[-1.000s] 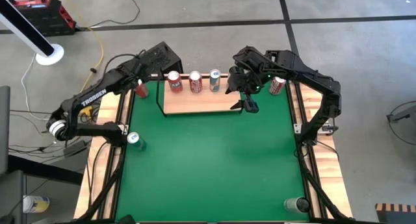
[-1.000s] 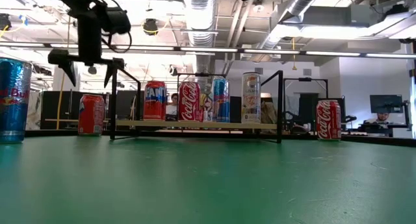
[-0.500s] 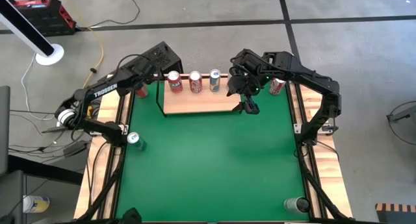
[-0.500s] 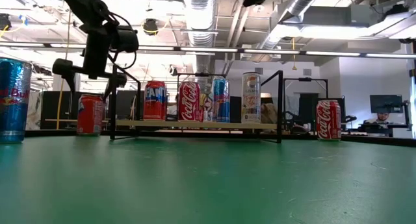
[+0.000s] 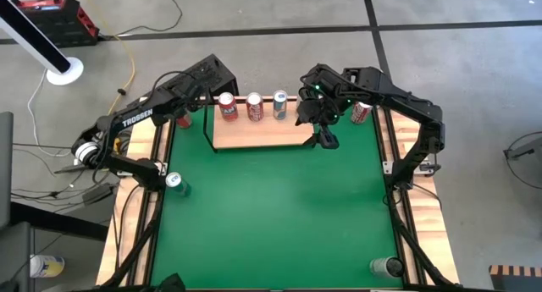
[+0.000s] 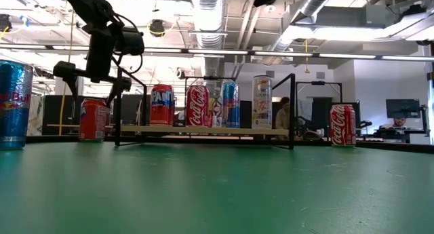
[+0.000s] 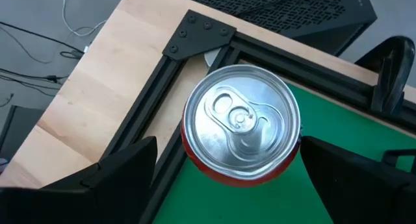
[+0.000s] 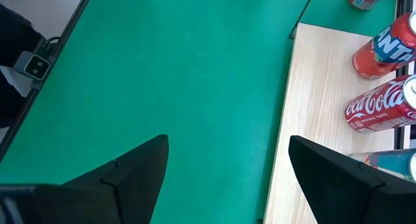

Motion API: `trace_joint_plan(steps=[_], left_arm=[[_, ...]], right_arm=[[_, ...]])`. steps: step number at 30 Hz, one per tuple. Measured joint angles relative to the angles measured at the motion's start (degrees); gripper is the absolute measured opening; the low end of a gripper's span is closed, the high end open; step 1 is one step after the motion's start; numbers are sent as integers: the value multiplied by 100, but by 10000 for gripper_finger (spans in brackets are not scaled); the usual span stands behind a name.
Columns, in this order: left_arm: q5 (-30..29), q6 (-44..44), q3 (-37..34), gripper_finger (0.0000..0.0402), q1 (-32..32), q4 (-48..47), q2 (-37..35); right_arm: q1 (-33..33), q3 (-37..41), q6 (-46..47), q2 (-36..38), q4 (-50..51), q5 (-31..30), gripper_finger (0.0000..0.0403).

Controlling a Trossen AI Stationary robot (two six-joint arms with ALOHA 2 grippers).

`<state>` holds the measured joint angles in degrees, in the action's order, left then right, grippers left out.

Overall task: Place canned beverage on shelf
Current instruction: Put the orange soda can, aligned with the other orange soda can on the shelf

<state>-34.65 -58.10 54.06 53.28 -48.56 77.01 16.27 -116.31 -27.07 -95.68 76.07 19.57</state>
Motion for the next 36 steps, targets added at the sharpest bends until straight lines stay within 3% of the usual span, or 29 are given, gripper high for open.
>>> trace_joint_plan(steps=[11, 16, 24, 36], left_arm=[[89, 85, 0, 250, 0, -54, -2], [76, 108, 4, 224, 0, -57, -9], [91, 159, 4, 234, -33, -115, -11], [88, 168, 2, 295, -31, -142, -9]], right_arm=[[0, 0, 2, 0, 22, 21, 344], [0, 0, 3, 0, 24, 27, 344], [0, 0, 4, 0, 25, 25, 344], [0, 0, 4, 0, 24, 22, 344]])
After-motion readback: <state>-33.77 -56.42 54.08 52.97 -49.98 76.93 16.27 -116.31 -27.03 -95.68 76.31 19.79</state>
